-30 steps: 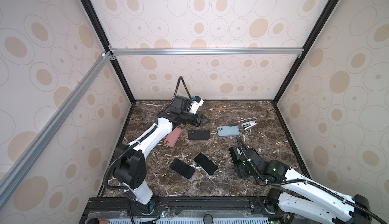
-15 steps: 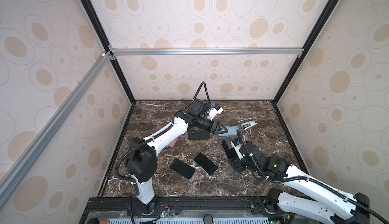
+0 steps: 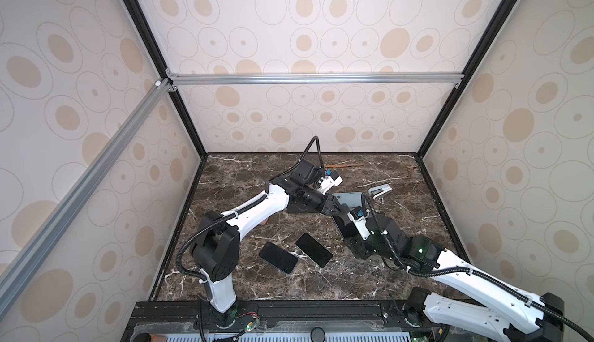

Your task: Put the phone into the phone case

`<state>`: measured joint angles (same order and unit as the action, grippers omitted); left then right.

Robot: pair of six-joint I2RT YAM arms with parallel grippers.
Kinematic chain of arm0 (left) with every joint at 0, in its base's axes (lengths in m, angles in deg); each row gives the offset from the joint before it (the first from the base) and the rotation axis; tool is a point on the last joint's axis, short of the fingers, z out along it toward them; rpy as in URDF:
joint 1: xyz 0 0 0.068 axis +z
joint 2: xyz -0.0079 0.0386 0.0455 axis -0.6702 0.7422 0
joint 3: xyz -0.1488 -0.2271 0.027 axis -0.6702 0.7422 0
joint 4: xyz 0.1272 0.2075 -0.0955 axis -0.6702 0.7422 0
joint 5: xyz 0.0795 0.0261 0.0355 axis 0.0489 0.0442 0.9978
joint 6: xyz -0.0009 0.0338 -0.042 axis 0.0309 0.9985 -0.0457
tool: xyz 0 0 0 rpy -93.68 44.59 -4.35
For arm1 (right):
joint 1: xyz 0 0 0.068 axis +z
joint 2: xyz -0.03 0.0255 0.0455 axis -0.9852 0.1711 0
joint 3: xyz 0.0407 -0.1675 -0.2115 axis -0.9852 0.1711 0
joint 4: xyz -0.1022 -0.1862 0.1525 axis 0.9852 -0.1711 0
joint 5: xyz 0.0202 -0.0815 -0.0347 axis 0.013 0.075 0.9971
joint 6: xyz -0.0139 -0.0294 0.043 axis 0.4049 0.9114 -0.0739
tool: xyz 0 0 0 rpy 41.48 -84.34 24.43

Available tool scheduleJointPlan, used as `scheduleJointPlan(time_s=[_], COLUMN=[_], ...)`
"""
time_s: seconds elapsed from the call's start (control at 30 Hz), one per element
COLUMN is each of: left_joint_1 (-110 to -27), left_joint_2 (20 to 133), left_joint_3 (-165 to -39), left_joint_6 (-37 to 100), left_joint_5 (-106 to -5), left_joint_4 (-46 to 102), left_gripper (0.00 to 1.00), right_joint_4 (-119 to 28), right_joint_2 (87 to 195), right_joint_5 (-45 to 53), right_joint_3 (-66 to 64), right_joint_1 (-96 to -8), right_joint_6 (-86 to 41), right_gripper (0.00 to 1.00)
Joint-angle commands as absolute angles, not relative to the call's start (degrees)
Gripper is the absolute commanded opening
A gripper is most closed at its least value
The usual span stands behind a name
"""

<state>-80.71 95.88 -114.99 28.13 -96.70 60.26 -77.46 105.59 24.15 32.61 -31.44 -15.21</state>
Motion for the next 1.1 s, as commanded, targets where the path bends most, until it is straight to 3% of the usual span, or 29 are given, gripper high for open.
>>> scheduleJointPlan(time_s=[0.0, 0.1, 0.23, 0.3, 0.37, 0.53, 0.77, 1.07], left_joint_1=[-81.0, -81.1, -81.1, -81.1, -81.0, -78.8, -74.3, -73.0], left_joint_2=[93.6, 93.3, 92.0, 90.4, 87.6, 79.5, 68.0, 63.9], left_joint_3=[-115.0, -115.0, -114.8, -114.4, -113.7, -111.0, -104.2, -103.2], left_joint_6=[29.0, 28.9, 27.8, 26.6, 24.6, 16.1, 5.9, -0.2], left_joint_5=[-97.6, -98.7, -98.7, -97.3, -95.0, -89.6, -80.9, -76.7], left_joint_4=[61.7, 61.5, 60.2, 57.7, 53.8, 39.4, 16.5, -3.4], left_gripper=[0.16, 0.00, 0.00, 0.00, 0.00, 0.00, 0.00, 0.00], right_joint_4=[-75.5, -75.4, -75.6, -76.4, -76.9, -72.4, -69.1, -63.3], right_joint_2=[104.9, 104.8, 104.1, 103.6, 103.0, 103.4, 105.3, 115.3], right_joint_5=[24.1, 24.6, 25.7, 27.2, 27.6, 17.6, 13.6, -18.0], right_joint_3=[30.2, 30.0, 29.3, 28.3, 26.1, 16.3, 1.1, -14.5], right_joint_1=[-31.1, -31.2, -31.1, -31.1, -31.3, -31.3, -36.3, -55.3], right_joint_6=[-14.2, -14.0, -13.7, -13.6, -13.7, -10.4, -9.1, -24.1], right_gripper=[0.62, 0.62, 0.66, 0.78, 1.00, 1.00, 0.99, 0.83])
